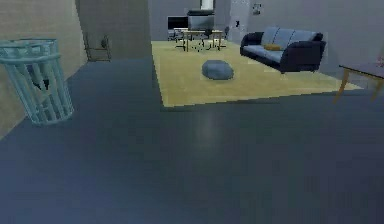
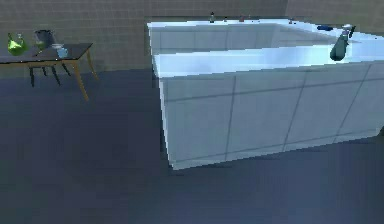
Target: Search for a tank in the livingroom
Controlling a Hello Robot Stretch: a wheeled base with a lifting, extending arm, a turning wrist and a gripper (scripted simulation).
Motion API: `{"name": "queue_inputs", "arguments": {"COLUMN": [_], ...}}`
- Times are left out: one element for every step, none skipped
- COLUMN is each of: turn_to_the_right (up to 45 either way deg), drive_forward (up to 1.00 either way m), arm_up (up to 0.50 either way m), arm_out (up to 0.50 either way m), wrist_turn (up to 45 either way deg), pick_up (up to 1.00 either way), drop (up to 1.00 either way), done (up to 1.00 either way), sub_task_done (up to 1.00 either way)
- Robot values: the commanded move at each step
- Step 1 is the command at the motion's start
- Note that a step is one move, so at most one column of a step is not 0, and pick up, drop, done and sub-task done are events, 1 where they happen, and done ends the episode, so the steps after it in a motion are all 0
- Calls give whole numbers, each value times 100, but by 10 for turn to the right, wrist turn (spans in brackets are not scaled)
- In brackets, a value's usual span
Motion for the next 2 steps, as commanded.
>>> {"name": "queue_inputs", "arguments": {"turn_to_the_right": [0, -30], "drive_forward": [100, 0], "arm_up": [0, 0], "arm_out": [0, 0], "wrist_turn": [0, 0], "pick_up": [0, 0], "drop": [0, 0], "done": [0, 0], "sub_task_done": [0, 0]}}
